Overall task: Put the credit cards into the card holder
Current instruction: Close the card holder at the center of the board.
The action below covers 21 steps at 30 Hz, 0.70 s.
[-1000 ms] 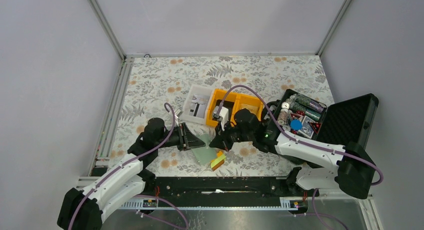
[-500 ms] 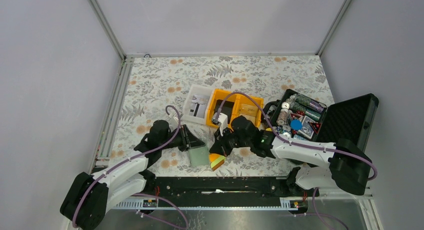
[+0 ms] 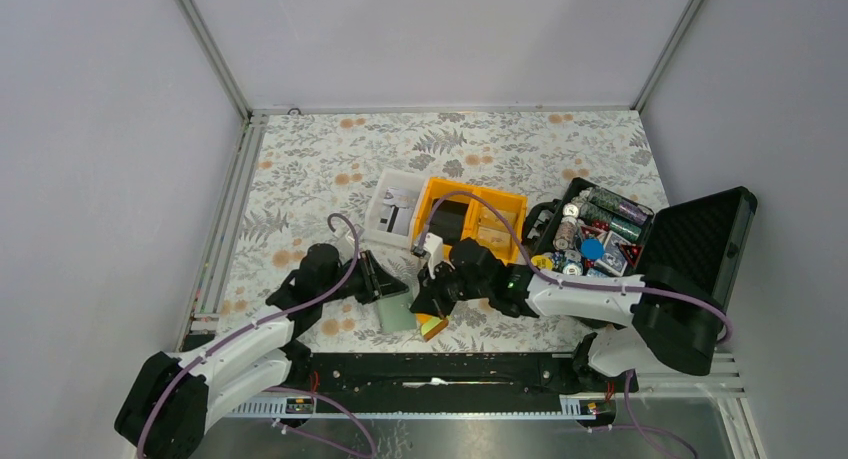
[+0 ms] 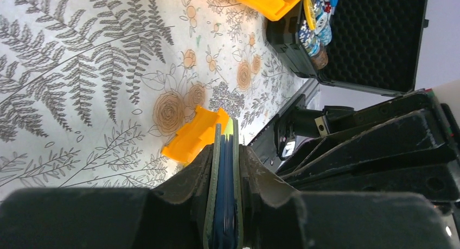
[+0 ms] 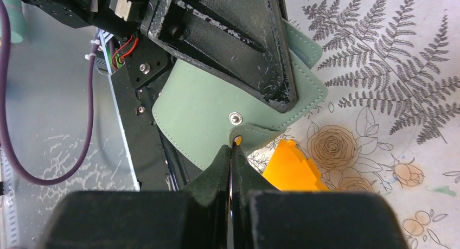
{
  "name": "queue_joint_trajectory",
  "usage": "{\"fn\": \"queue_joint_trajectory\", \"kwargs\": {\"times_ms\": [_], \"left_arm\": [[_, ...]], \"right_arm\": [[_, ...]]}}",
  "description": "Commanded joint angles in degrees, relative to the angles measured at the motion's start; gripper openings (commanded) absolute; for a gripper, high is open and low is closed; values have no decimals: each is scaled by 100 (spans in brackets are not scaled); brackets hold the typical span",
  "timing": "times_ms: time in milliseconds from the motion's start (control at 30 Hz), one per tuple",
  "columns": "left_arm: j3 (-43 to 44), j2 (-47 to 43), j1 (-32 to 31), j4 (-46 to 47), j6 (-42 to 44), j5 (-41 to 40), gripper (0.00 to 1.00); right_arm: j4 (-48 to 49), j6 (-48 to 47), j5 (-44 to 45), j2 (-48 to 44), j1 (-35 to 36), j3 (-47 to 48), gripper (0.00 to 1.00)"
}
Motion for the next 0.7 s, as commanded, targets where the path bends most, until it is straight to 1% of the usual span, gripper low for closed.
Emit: {"fn": "queue_joint_trajectory", "kwargs": {"times_ms": [0,233,667], "left_arm": [[108,-156,-45,72,69,-537,6],[104,-149,-107,31,32,-636,2],[155,-130,-188,0,15,-727,2]], "right_arm": [[404,88,-225,231,210,276,0],[583,222,208,291,224,297,0],[655,237,315,492,260,452,0]]}}
